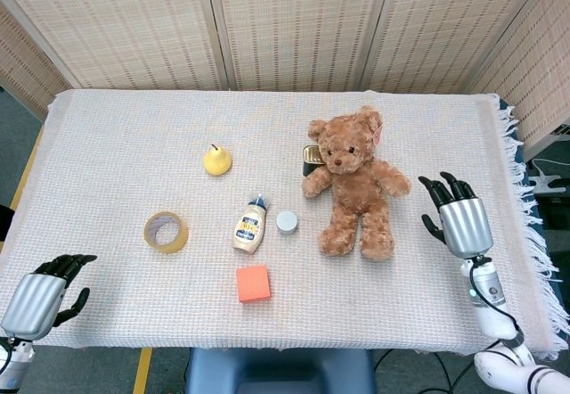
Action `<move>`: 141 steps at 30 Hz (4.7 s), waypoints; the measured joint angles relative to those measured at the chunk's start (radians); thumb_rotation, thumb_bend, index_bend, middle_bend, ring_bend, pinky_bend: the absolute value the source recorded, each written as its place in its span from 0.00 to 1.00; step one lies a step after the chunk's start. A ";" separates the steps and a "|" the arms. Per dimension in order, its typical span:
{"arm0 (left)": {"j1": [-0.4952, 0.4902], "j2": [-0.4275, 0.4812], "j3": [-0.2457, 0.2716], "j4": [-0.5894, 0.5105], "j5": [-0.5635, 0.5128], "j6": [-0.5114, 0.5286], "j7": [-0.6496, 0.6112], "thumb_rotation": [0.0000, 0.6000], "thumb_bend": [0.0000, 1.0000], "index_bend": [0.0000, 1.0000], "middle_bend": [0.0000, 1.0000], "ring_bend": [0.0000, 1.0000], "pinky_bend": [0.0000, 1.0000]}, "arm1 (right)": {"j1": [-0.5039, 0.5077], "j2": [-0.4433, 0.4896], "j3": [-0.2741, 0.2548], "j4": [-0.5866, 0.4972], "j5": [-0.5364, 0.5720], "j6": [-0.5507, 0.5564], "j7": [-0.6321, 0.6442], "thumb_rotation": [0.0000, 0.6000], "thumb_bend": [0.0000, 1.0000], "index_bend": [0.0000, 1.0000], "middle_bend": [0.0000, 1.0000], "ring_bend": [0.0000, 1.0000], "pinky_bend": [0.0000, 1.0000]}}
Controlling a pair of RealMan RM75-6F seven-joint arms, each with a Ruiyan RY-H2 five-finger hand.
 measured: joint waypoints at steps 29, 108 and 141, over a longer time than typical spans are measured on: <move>-0.001 0.004 0.003 -0.004 0.003 -0.001 -0.004 1.00 0.42 0.24 0.30 0.26 0.43 | 0.179 -0.270 0.012 0.458 0.087 -0.074 0.053 1.00 0.13 0.38 0.33 0.17 0.34; -0.002 0.011 0.020 -0.018 0.020 -0.012 0.011 1.00 0.42 0.24 0.32 0.28 0.43 | 0.285 -0.489 0.005 0.884 0.180 0.004 0.244 1.00 0.19 0.66 0.34 0.20 0.45; -0.003 0.014 0.019 -0.019 0.011 -0.020 0.010 1.00 0.42 0.24 0.33 0.29 0.43 | 0.243 -0.470 -0.043 0.834 0.160 -0.049 0.316 1.00 0.18 0.21 0.27 0.14 0.39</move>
